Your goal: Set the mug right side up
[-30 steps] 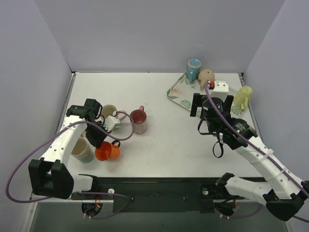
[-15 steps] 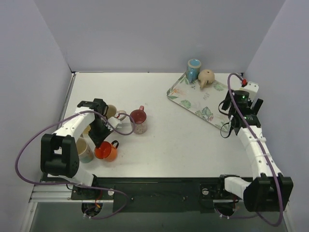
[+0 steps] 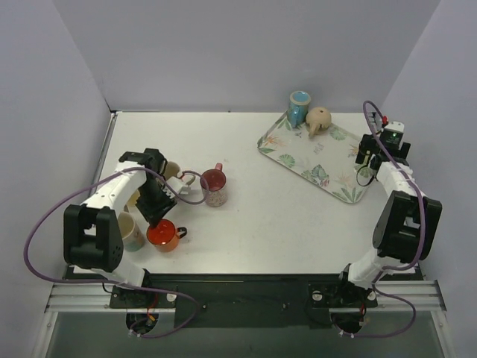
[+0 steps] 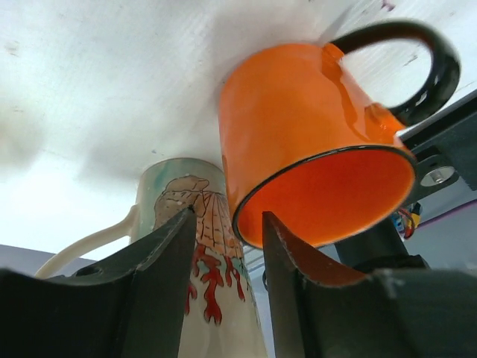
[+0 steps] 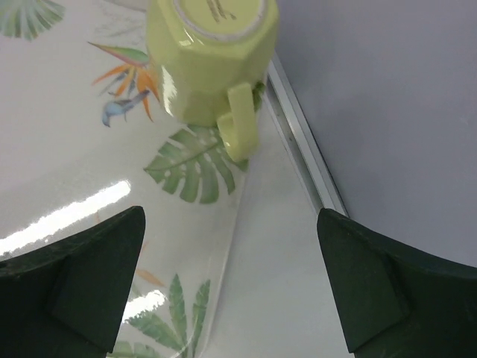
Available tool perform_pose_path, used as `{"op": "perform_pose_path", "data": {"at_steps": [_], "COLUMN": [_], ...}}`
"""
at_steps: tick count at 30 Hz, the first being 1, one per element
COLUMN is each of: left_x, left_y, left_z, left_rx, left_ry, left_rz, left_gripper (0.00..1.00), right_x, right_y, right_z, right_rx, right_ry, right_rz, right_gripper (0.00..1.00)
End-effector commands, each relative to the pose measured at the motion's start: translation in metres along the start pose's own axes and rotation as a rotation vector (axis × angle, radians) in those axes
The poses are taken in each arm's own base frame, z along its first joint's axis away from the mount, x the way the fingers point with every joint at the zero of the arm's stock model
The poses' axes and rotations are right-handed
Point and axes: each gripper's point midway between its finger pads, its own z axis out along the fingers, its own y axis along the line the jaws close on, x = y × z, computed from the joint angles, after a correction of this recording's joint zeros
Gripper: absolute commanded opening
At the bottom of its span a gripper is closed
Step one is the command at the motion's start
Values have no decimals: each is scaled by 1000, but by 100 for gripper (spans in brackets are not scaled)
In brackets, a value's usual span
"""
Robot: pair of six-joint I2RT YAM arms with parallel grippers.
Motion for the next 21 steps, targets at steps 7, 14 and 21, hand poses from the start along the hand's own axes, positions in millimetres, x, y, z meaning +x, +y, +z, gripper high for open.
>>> {"op": "perform_pose_path", "data": {"at_steps": [7, 14, 21], "left_x": [-39, -49, -47], "left_y": [-2, -1, 1], "left_z": [-92, -123, -126], "left_rx": [-81, -135, -154], "left_ry": [-324, -430, -435], "left_rz": [-12, -30, -44], "left_gripper": [54, 54, 54], "right_x": [-42, -15, -22], "right_y": [18, 12, 15], "right_z": [65, 85, 98], "right_rx": [-241, -237, -247], "right_ry": [-7, 72, 42], "right_rz": [11, -98, -95], "right_gripper": [75, 73, 59]}}
